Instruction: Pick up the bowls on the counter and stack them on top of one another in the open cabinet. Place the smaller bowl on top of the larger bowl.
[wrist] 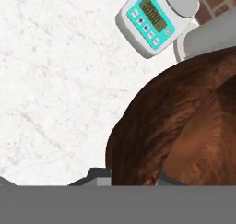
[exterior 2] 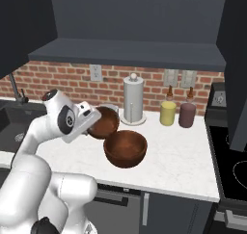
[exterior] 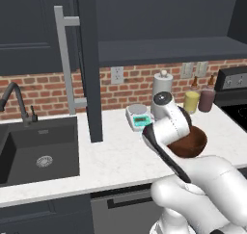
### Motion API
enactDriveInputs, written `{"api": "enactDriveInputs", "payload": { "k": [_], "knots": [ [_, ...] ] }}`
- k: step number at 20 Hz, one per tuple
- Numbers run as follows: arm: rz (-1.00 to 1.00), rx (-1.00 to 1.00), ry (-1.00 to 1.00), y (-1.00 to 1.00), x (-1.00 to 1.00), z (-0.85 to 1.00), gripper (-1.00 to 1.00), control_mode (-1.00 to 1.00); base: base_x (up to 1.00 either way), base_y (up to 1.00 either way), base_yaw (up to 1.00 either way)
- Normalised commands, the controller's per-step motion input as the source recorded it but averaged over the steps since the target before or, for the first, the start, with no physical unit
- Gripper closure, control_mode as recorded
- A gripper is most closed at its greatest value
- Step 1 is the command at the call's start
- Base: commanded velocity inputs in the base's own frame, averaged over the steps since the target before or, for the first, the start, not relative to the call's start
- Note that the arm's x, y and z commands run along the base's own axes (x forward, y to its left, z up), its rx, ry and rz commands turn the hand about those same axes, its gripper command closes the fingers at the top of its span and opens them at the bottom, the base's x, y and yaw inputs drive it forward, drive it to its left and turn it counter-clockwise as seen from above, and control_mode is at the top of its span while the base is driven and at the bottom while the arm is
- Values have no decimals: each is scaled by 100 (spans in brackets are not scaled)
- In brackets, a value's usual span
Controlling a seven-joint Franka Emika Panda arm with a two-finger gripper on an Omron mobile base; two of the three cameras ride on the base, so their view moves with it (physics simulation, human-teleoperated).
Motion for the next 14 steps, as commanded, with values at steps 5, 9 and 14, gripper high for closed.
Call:
{"api": "enactDriveInputs", "payload": {
  "k": [5,9,14],
  "knots": [
    [-23,12,21,-60,4,4,100,-100,0,0,0],
    [-1,0,7,-23,12,-29,100,-100,0,0,0],
    [0,0,8,-12,20,-32,100,-100,0,0,0]
  ]
}}
